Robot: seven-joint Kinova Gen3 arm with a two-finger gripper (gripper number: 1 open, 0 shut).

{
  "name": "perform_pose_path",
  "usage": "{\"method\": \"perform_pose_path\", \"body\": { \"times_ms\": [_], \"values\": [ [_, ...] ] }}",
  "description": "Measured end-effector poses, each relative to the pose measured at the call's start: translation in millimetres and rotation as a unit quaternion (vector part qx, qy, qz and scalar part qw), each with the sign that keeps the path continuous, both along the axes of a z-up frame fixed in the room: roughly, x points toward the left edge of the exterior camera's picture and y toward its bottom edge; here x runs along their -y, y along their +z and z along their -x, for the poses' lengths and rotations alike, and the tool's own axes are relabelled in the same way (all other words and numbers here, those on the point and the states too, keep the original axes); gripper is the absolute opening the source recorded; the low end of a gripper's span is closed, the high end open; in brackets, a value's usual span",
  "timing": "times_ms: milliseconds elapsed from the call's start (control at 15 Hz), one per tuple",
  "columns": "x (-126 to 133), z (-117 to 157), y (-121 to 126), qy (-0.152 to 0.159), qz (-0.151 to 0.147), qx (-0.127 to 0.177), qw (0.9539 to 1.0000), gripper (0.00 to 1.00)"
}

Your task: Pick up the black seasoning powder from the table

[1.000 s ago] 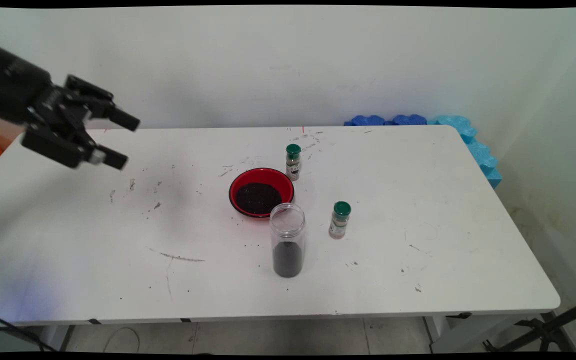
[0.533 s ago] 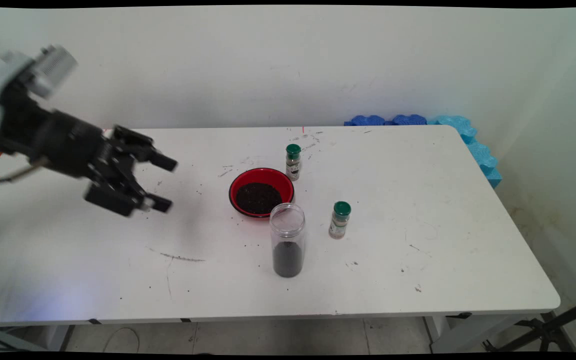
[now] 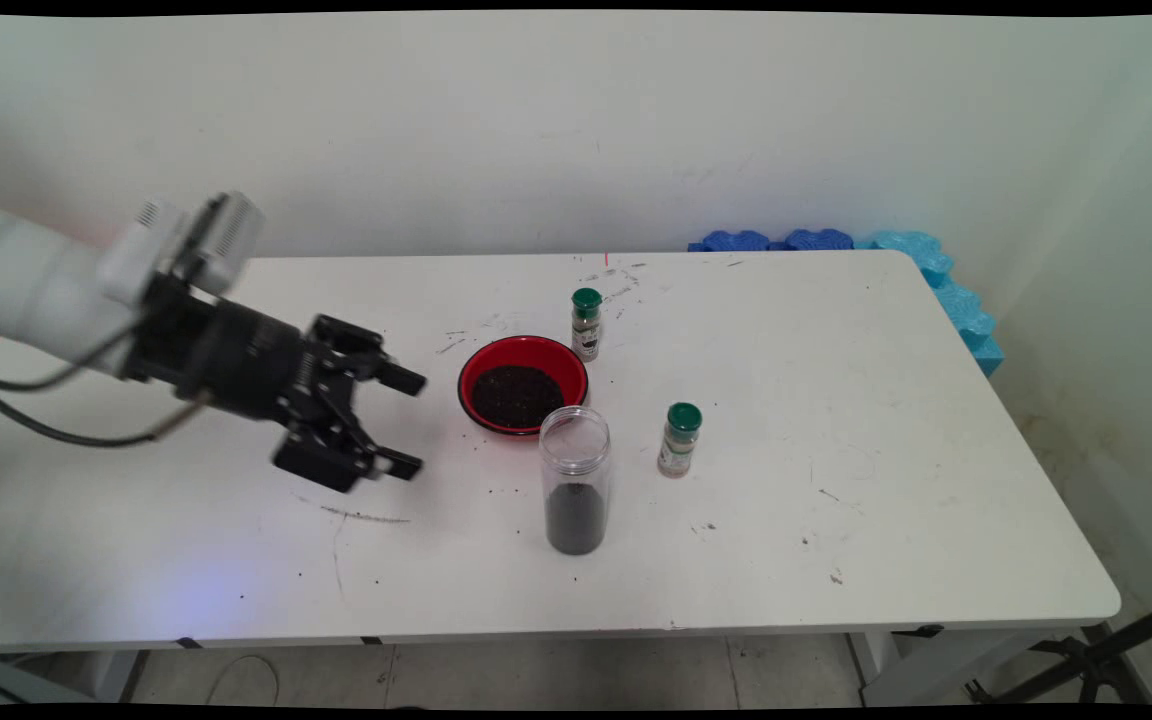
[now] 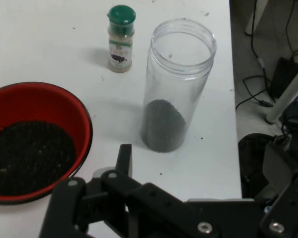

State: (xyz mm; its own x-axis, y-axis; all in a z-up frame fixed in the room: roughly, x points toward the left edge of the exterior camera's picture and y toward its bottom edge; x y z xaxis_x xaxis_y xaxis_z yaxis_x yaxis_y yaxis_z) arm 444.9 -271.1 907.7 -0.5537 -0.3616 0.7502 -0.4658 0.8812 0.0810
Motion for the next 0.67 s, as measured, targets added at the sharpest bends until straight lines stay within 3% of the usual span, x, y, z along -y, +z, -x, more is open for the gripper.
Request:
{"method": "perform_pose_path", "body": {
  "times_ms": [667],
  "values": [
    [42,66,-76,-0.021,0.004,-0.004,0.9998,1.0]
  ]
}}
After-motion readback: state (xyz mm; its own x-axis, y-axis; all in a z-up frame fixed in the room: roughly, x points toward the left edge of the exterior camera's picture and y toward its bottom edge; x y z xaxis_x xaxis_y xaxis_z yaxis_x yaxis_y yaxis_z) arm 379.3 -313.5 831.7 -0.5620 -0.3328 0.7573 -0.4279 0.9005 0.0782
